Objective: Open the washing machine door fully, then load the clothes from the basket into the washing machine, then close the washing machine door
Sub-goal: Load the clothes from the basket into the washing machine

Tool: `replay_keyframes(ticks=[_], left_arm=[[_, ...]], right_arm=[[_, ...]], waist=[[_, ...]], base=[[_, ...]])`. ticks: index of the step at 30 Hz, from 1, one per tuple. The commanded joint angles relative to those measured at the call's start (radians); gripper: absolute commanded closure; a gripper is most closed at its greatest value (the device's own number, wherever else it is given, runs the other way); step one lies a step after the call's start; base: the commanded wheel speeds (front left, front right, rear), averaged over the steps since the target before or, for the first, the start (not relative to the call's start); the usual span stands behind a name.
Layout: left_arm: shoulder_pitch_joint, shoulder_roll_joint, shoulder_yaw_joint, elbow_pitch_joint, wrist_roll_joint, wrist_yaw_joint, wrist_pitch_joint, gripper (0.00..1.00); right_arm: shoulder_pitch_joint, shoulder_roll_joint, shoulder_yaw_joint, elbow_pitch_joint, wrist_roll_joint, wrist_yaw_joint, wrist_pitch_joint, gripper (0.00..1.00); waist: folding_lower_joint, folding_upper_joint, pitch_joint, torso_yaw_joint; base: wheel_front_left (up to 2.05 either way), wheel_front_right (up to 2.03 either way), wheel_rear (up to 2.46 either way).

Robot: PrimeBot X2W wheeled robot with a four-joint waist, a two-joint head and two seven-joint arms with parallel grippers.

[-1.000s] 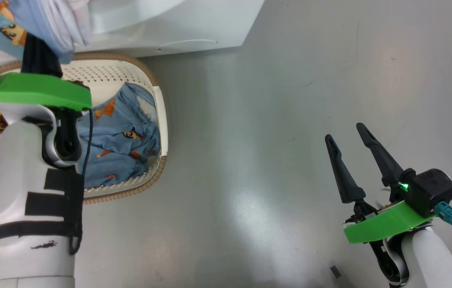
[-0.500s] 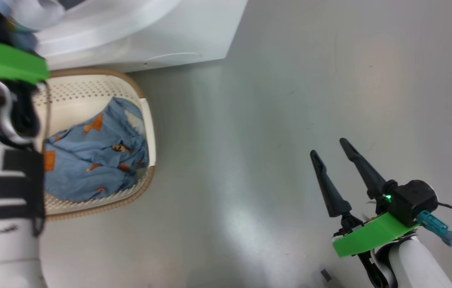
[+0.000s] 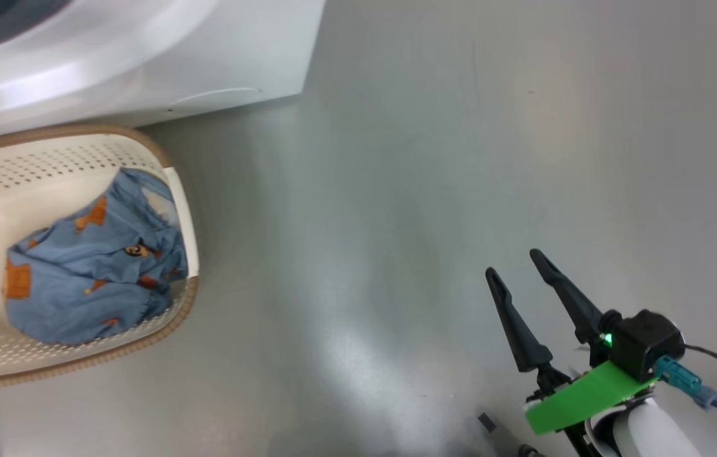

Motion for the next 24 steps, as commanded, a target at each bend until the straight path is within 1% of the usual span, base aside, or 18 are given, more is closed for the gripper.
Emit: replay_keyframes(ticks=[1, 6, 11, 19, 24], left_arm=[[-0.034, 0.060, 0.007, -0.002, 0.020, -0.002, -0.010, 1.00], [-0.119, 0.093, -0.005, 0.046, 0.059, -0.001, -0.013, 1.00], [-0.172, 0.125, -0.002, 0.020, 0.106, 0.006, -0.013, 1.00], [-0.200, 0.122, 0.049, -0.108, 0.165, 0.023, -0.013, 1.00], [-0.191, 0.121, 0.070, -0.131, 0.200, 0.027, -0.013, 1.00]], right_arm=[[0.047, -0.010, 0.022, -0.015, 0.003, 0.002, -0.012, 0.00], [0.070, -0.015, 0.018, -0.019, 0.005, 0.002, -0.012, 0.00], [0.078, -0.021, 0.022, -0.032, 0.006, 0.002, -0.012, 0.00], [0.082, -0.021, 0.022, -0.044, 0.008, 0.002, -0.012, 0.00], [0.084, -0.014, 0.020, -0.047, 0.011, 0.002, -0.012, 0.00]], waist=[[0.0000, 0.0000, 0.014, -0.014], [0.0000, 0.0000, 0.030, -0.024], [0.0000, 0.0000, 0.052, -0.033], [0.0000, 0.0000, 0.078, -0.049], [0.0000, 0.0000, 0.081, -0.064]], base=[[0.00, 0.00, 0.00], [0.00, 0.00, 0.00], [0.00, 0.00, 0.00], [0.00, 0.00, 0.00], [0.00, 0.00, 0.00]])
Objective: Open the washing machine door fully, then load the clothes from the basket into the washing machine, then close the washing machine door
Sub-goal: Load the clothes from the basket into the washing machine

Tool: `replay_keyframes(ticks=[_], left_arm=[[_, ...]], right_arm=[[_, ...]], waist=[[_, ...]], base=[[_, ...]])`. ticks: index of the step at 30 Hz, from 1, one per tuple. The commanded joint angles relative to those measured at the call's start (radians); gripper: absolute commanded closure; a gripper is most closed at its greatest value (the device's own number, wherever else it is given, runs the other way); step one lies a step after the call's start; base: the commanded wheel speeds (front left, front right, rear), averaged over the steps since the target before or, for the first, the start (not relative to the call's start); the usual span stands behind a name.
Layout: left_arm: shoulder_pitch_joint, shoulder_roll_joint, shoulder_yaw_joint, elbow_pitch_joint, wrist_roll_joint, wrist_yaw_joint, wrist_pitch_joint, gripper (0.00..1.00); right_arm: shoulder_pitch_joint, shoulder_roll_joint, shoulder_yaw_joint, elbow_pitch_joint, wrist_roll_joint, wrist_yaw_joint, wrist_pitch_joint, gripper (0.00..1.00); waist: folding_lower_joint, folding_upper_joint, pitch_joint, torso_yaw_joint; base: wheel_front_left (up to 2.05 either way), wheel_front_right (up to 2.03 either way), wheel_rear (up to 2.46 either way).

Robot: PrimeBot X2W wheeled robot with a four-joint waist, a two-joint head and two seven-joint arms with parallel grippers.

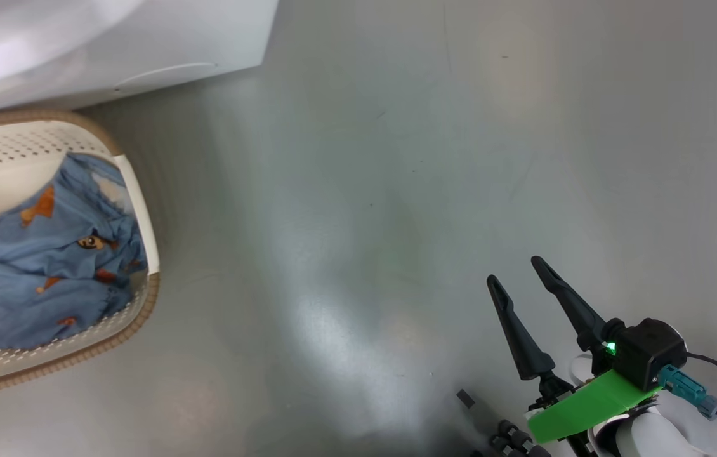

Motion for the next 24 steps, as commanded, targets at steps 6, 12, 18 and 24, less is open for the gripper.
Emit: replay_keyframes(ticks=[6, 12, 18, 24], left_arm=[[0.000, 0.046, -0.038, 0.052, 0.079, -0.009, -0.006, 1.00], [-0.039, 0.050, -0.072, 0.164, 0.113, -0.008, -0.006, 0.82], [-0.091, 0.045, -0.088, 0.291, 0.123, 0.019, -0.006, 0.00], [-0.104, 0.026, -0.091, 0.366, 0.114, 0.041, -0.006, 0.00]], right_arm=[[0.063, -0.005, 0.025, -0.014, 0.011, 0.002, -0.012, 0.00], [0.074, 0.002, 0.032, -0.008, 0.014, 0.002, -0.012, 0.00], [0.073, 0.008, 0.031, -0.002, 0.016, 0.002, -0.012, 0.00], [0.065, 0.007, 0.024, 0.007, 0.019, 0.002, -0.012, 0.00]], waist=[[0.0000, 0.0000, -0.004, -0.020], [0.0000, 0.0000, -0.015, -0.025], [0.0000, 0.0000, -0.024, -0.014], [0.0000, 0.0000, -0.048, 0.017]], base=[[0.00, 0.00, 0.00], [0.00, 0.00, 0.00], [0.00, 0.00, 0.00], [0.00, 0.00, 0.00]])
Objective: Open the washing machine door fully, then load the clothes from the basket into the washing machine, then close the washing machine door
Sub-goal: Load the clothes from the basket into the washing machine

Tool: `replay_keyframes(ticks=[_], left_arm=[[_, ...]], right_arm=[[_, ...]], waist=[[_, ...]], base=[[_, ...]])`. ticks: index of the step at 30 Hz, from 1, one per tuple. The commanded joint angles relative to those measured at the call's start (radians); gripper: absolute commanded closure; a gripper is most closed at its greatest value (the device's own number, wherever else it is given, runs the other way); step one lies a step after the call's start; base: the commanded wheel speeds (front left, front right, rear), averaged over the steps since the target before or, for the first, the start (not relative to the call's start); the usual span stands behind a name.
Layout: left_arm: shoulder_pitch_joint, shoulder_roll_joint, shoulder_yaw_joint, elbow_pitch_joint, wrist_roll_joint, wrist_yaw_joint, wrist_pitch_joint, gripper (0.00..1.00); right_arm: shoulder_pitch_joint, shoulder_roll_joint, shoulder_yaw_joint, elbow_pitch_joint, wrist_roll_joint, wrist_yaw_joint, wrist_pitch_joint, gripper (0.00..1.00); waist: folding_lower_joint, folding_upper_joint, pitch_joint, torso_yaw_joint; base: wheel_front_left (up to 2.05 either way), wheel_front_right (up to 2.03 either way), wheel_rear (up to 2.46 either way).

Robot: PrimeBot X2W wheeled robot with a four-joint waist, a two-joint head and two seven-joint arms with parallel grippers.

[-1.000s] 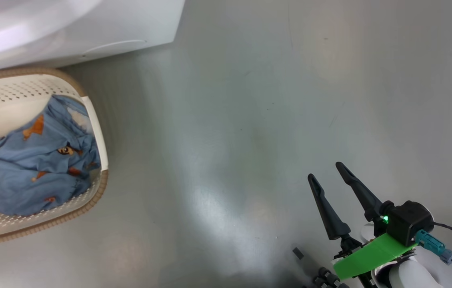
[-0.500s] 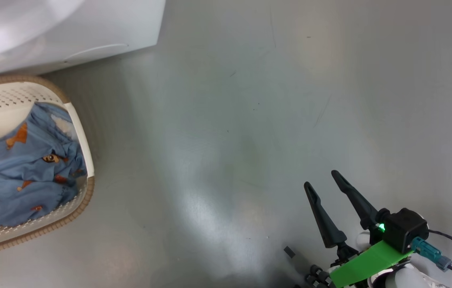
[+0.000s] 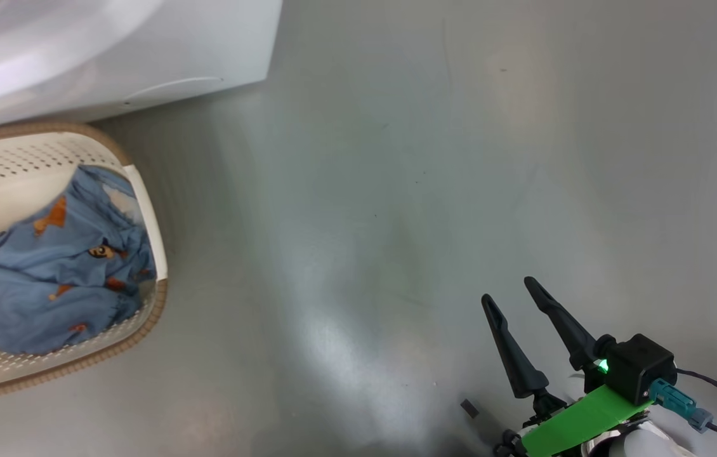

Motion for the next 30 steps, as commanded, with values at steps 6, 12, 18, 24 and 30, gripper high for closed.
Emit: replay_keyframes(ticks=[6, 12, 18, 24, 30], left_arm=[[0.016, 0.006, 0.012, 0.049, -0.022, 0.039, -0.005, 0.00], [0.067, -0.031, 0.036, 0.064, -0.062, 0.046, -0.005, 0.00], [0.131, -0.073, 0.059, 0.040, -0.099, 0.032, -0.005, 0.00], [0.197, -0.110, 0.069, -0.024, -0.114, 0.021, -0.005, 0.00], [0.282, -0.156, 0.064, -0.084, -0.115, 0.008, -0.005, 0.00]], right_arm=[[0.032, -0.017, 0.012, -0.001, 0.005, 0.002, -0.012, 0.00], [0.037, -0.025, 0.008, 0.012, 0.004, 0.002, -0.012, 0.00], [0.036, -0.021, -0.001, 0.019, 0.004, 0.002, -0.012, 0.00], [0.028, -0.018, -0.005, 0.023, 0.006, 0.002, -0.012, 0.00], [0.013, -0.015, -0.016, 0.023, 0.003, 0.002, -0.012, 0.00]], waist=[[0.0000, -0.0001, -0.058, 0.047], [0.0000, -0.0001, -0.108, 0.082], [0.0000, -0.0001, -0.148, 0.120], [0.0000, -0.0001, -0.174, 0.151], [0.0000, -0.0001, -0.196, 0.192]], base=[[0.00, 0.00, 0.00], [0.00, 0.00, 0.00], [0.00, 0.00, 0.00], [0.00, 0.00, 0.00], [0.00, 0.00, 0.00]])
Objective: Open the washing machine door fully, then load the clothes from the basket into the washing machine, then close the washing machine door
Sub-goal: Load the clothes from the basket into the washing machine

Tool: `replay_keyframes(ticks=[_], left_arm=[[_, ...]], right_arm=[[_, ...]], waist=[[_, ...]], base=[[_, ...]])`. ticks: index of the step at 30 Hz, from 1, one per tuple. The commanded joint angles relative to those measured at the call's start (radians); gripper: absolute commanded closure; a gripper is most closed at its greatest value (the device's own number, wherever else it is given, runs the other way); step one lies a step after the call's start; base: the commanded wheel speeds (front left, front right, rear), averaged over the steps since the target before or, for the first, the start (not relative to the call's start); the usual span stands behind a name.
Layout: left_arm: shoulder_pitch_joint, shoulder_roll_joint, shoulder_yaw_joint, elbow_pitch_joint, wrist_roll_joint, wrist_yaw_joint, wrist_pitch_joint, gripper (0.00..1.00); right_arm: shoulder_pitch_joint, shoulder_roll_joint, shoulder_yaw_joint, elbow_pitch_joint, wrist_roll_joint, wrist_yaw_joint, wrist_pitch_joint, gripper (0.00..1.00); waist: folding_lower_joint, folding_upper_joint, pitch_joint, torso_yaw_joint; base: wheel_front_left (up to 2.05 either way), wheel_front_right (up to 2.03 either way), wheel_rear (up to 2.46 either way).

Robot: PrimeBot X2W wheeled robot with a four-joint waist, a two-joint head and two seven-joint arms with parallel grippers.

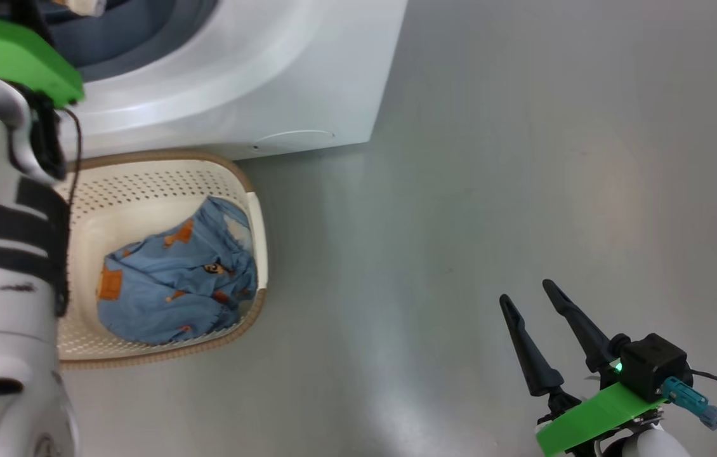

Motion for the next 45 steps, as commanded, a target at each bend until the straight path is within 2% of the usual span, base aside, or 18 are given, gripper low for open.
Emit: replay_keyframes(ticks=[1, 10, 14, 17, 23, 32, 33, 41, 45], left_arm=[[0.032, 0.033, 0.008, -0.034, -0.009, -0.005, -0.005, 0.00], [0.191, -0.019, -0.034, -0.180, 0.010, -0.024, -0.005, 0.00], [0.354, -0.039, -0.057, -0.301, -0.003, -0.043, -0.005, 0.00], [0.470, -0.046, -0.077, -0.391, -0.008, -0.037, -0.004, 0.00], [0.709, -0.051, -0.112, -0.635, -0.020, 0.000, 0.046, 0.00], [1.017, -0.054, -0.130, -1.013, -0.060, 0.081, 0.131, 0.00], [1.017, -0.054, -0.130, -1.013, -0.060, 0.081, 0.131, 0.00], [1.202, -0.055, -0.148, -1.276, -0.078, 0.166, 0.176, 0.00], [1.237, -0.055, -0.159, -1.350, -0.088, 0.184, 0.192, 0.00]], right_arm=[[0.012, -0.003, 0.014, -0.017, 0.002, 0.002, -0.012, 0.00], [0.020, 0.005, -0.026, -0.026, -0.009, 0.002, -0.012, 0.00], [0.015, 0.009, -0.037, -0.037, -0.015, 0.002, -0.012, 0.00], [0.015, 0.007, -0.042, -0.049, -0.018, 0.002, -0.012, 0.00], [0.018, -0.002, -0.059, -0.063, -0.025, 0.002, -0.012, 0.00], [0.007, 0.001, -0.056, -0.064, -0.028, 0.002, -0.012, 0.00], [0.007, 0.001, -0.056, -0.064, -0.028, 0.002, -0.012, 0.00], [0.010, -0.001, -0.059, -0.065, -0.026, 0.002, -0.012, 0.00], [0.010, -0.001, -0.061, -0.064, -0.027, 0.002, -0.012, 0.00]], waist=[[0.0000, 0.0000, -0.022, 0.027], [0.0000, 0.0000, -0.038, 0.090], [0.0000, 0.0000, -0.039, 0.110], [0.0000, 0.0000, -0.041, 0.122], [0.0000, 0.0000, -0.046, 0.149], [0.0000, 0.0000, -0.061, 0.154], [0.0000, 0.0000, -0.061, 0.154], [0.0000, 0.0000, -0.069, 0.144], [0.0000, 0.0000, -0.068, 0.145]], base=[[0.00, 0.00, 0.00], [0.00, 0.00, 0.00], [0.00, 0.00, 0.00], [0.00, 0.00, 0.00], [0.00, 0.00, 0.00], [0.00, 0.00, 0.00], [0.00, 0.00, 0.00], [0.00, 0.00, 0.00], [0.00, 0.00, 0.00]])
